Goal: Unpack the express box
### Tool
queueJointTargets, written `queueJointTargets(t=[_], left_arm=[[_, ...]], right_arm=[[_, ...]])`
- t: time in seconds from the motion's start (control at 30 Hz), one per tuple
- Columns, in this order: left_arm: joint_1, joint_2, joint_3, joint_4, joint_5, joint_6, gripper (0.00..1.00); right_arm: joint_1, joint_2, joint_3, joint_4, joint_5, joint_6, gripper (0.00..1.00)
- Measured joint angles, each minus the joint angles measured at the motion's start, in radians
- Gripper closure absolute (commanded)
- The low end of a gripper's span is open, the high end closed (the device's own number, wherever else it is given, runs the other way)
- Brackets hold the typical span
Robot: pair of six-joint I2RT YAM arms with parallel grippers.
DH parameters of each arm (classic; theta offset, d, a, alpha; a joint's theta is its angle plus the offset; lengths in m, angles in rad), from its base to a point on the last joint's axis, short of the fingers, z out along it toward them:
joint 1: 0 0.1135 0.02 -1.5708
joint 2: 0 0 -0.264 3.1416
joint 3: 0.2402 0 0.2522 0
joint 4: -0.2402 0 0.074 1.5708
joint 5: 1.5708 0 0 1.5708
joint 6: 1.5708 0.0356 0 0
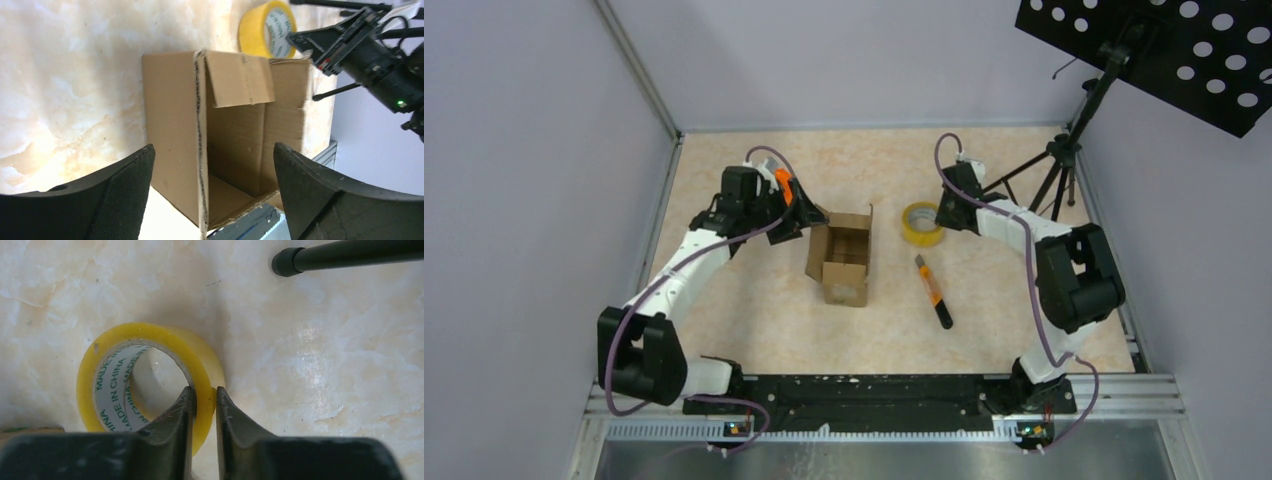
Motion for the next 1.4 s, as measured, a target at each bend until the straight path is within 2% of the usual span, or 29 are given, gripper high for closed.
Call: queueJointTargets(t=[0.07, 0.23, 0.33, 0.6, 0.93, 1.1, 1.4], left_arm=[[0.000, -0.021, 0.036, -0.022, -0.018, 0.031, 0.02], [0.000, -0.076, 0.094, -0.057, -0.056, 0.099, 0.02], [0.000, -0.102, 0.111, -0.082, -0.060, 0.132, 0.02], [-0.010, -0.130, 0.126, -0.124, -0.051, 0.204, 0.02], [-0.043, -0.183, 0.126, -0.139, -0.053, 0.300, 0.02], [-0.043, -0.220, 0.116, -0.134, -0.061, 0.317, 0.02], [-0.043, -0.227, 0.086, -0.126, -0.082, 0.322, 0.02]], right_arm=[[0.000, 0.000, 0.005, 0.002, -0.007, -0.001, 0.61], [0.000, 0.000, 0.012, 0.012, -0.024, 0.000, 0.42], [0.000, -0.005, 0.016, 0.006, -0.034, 0.001, 0.38], [0.014, -0.150, 0.016, -0.037, -0.075, -0.002, 0.33], [0.121, -0.402, -0.008, -0.046, -0.102, -0.013, 0.32], [0.130, -0.506, -0.047, -0.051, -0.105, -0.012, 0.31], [0.130, -0.602, -0.064, -0.072, -0.109, -0.013, 0.30]])
